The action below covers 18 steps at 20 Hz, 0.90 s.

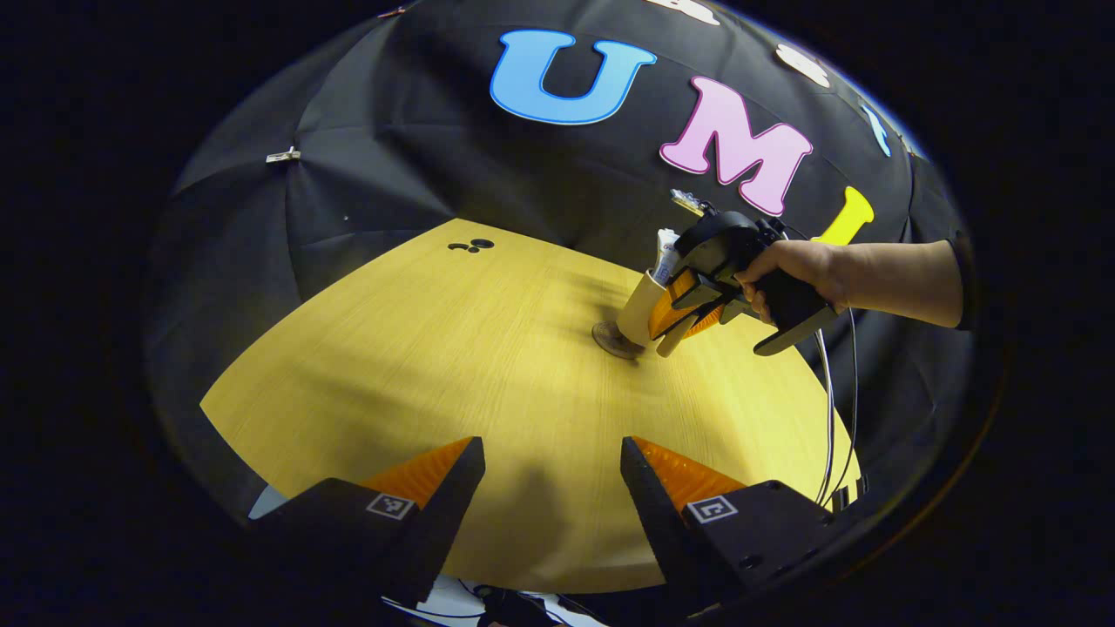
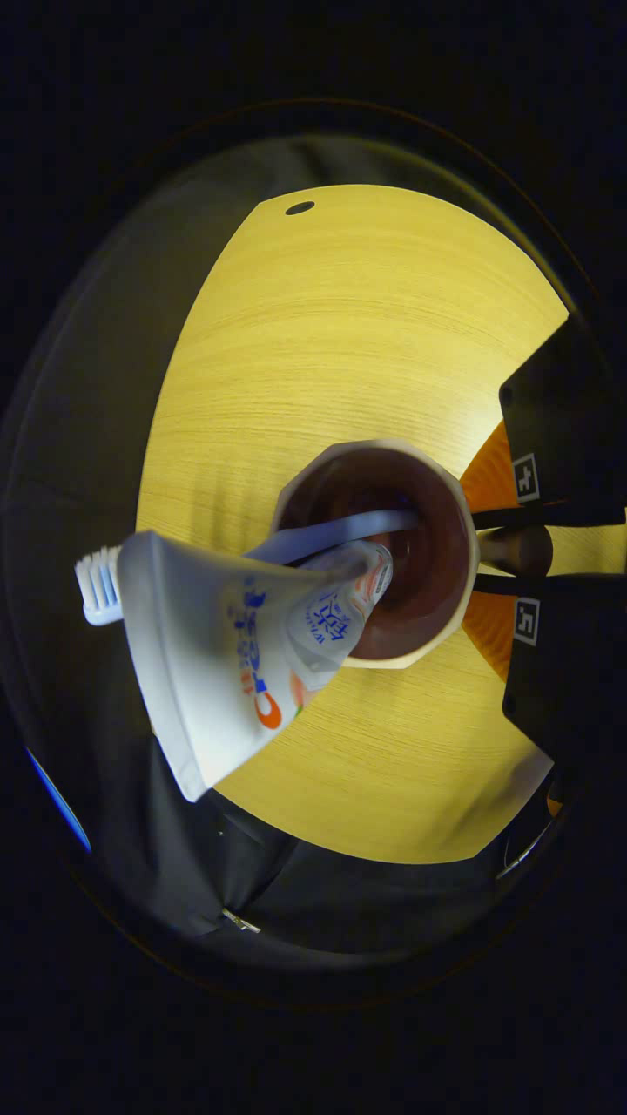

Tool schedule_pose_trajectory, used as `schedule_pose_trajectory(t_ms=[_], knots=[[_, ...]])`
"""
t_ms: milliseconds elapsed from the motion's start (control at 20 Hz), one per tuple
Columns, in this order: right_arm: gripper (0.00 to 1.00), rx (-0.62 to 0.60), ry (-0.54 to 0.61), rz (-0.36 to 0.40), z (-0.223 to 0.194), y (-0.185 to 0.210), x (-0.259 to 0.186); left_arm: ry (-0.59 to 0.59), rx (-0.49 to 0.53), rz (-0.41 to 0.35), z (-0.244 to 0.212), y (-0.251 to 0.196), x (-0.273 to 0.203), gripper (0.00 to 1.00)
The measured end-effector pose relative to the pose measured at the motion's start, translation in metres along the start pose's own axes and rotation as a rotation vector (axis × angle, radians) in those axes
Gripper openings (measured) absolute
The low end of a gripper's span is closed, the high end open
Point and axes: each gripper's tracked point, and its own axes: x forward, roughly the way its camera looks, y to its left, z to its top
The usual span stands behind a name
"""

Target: Put the toothbrush and toothpaste on the desktop into the cup, then pick up the cup and place it on the coaster on the desktop.

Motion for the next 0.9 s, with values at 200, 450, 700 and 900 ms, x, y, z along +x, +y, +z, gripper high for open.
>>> schedule_pose_trajectory(t_ms=[200,450,700,900], knots=[[0.25,0.004,0.008,-0.028,-0.002,0.005,0.007,0.01,-0.005,0.02,-0.004,0.017,-0.008,0.98],[0.25,0.005,0.022,-0.044,-0.003,0.004,0.006,0.015,-0.019,0.044,-0.007,0.033,-0.015,0.97],[0.3,0.011,0.009,-0.072,-0.003,0.007,0.003,0.029,-0.039,0.099,-0.01,0.054,-0.018,0.98],[0.6,0.028,-0.018,-0.014,-0.001,0.013,-0.018,0.044,-0.088,0.145,-0.004,0.066,-0.023,0.97]])
